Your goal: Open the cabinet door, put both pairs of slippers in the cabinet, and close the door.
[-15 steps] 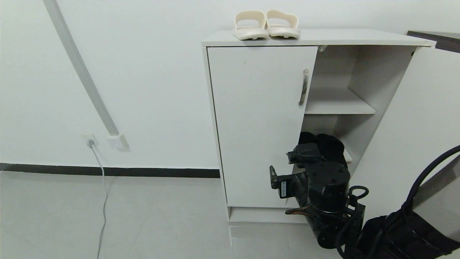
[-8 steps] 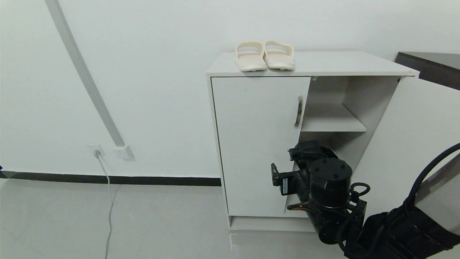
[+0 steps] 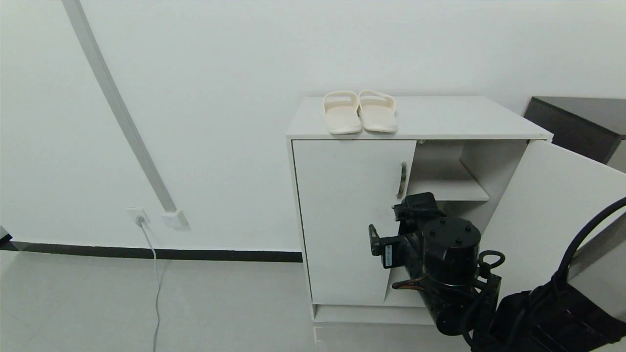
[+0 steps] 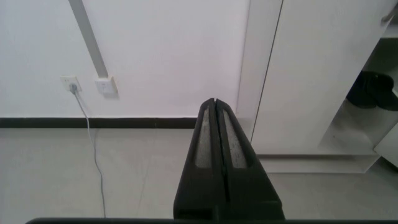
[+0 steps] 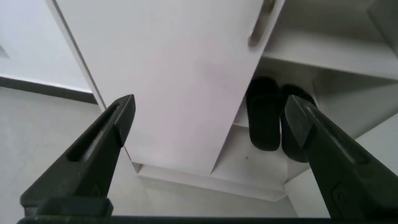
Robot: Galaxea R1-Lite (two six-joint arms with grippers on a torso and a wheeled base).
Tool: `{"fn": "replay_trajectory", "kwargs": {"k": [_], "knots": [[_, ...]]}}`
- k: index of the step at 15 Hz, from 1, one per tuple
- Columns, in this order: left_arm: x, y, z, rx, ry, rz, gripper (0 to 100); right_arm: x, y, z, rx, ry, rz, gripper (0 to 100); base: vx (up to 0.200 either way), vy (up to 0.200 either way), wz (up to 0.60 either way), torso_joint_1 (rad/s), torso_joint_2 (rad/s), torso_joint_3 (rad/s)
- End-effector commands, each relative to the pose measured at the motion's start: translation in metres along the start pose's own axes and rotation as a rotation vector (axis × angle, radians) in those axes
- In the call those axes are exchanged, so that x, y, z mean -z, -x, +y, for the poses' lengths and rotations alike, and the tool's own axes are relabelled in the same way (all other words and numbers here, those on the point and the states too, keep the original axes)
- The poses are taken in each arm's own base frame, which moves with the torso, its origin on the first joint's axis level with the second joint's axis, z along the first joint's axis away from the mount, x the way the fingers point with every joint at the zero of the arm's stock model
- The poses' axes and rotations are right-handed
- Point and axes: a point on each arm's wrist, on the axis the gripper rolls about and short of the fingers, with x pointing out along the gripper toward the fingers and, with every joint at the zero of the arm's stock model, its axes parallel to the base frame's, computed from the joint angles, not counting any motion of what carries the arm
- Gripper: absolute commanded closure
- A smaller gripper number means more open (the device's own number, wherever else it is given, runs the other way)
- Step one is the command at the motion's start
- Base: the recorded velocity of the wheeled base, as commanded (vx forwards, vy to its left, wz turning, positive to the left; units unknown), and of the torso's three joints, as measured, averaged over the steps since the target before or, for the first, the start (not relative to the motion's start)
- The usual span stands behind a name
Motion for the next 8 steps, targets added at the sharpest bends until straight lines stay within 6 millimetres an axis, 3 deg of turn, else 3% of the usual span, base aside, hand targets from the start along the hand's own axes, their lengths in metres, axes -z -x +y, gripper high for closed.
{"fn": "replay_trajectory", "kwargs": {"k": [1, 8], "knots": [[0.0, -0.0001, 0.0, -0.001, 0.0, 0.001, 100, 0.0031, -0.0011, 0.0008, -0.001, 0.005, 0.007, 0, 0.0, 0.0, 0.0, 0.173, -0.5, -0.315], [0.0, -0.0001, 0.0, -0.001, 0.002, 0.001, 100, 0.0043, 0.0002, 0.0004, -0.001, 0.007, 0.011, 0, 0.0, 0.0, 0.0, 0.202, -0.51, -0.313]]}}
